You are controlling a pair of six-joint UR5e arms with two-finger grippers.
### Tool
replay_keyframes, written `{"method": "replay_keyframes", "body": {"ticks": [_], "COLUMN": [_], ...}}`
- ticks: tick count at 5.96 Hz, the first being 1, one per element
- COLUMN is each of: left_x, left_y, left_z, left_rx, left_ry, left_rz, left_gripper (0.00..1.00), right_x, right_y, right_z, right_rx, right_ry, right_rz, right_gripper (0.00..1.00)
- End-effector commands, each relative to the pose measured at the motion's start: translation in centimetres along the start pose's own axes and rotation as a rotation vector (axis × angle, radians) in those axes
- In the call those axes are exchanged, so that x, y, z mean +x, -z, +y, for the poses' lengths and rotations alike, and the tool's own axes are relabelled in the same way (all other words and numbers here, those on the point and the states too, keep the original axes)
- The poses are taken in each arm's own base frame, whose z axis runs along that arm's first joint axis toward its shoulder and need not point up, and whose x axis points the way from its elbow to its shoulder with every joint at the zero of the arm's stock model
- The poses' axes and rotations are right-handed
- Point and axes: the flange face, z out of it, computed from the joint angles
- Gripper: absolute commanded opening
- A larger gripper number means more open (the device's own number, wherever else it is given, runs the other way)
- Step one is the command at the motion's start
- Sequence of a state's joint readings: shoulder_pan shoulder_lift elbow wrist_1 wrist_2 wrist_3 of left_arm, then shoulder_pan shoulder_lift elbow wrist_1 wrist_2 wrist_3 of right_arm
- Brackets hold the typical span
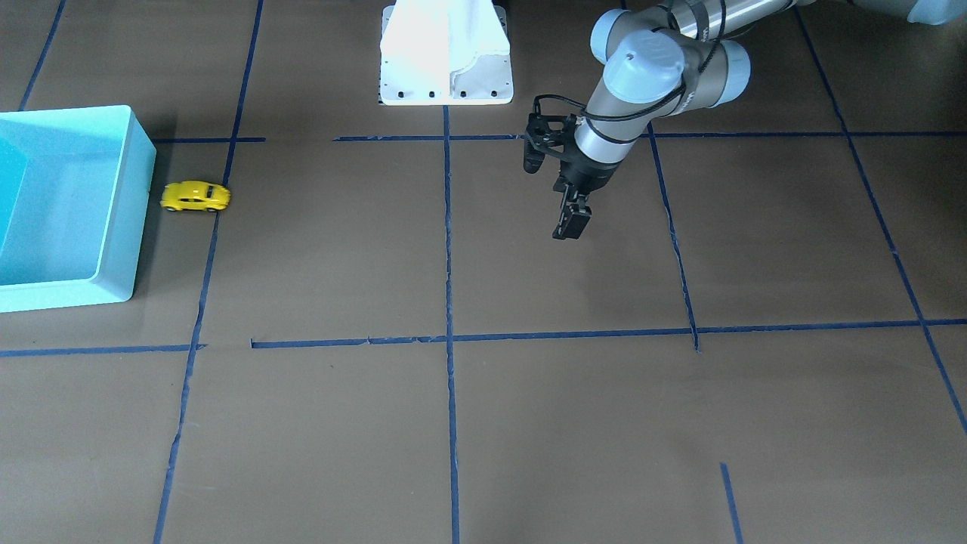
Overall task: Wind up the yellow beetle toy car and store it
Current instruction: 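Open the left gripper to release the car and retract the left arm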
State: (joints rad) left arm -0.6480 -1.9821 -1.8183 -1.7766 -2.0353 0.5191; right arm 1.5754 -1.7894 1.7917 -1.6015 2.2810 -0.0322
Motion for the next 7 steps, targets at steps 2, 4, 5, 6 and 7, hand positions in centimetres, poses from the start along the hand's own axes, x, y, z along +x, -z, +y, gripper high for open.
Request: {"method": "replay_keyframes", "body": {"ticks": [2,4,5,6,7], "left_x": [-2.1,-3.7,-4.2,-4.0,-3.6], "left_y": [6.9,12.2,15.3,17.1,19.7], "left_z": [15.4,28.2,34.9,41.0,44.7], "left_rx": [-0.158,-0.25,-0.251,-0.229,-0.21], "left_ry": [0.237,0.458,0.629,0.796,0.882], "left_rz": [-0.024,-0.105,-0.088,-0.05,-0.08], "left_gripper": [1.0,1.0,1.0,1.0,1.0], "right_x": [0.0,-0.1,-0.1,-0.1,-0.1], "right_y": [0.0,0.1,0.1,0.1,0.1], "right_z": [0.0,0.0,0.0,0.0,-0.1], "right_rx": [-0.001,0.002,0.002,0.002,0.004], "right_ry": [-0.002,0.0,0.0,0.0,0.0], "right_rz": [0.0,0.0,0.0,0.0,0.0], "right_gripper": [1.0,1.0,1.0,1.0,1.0]}}
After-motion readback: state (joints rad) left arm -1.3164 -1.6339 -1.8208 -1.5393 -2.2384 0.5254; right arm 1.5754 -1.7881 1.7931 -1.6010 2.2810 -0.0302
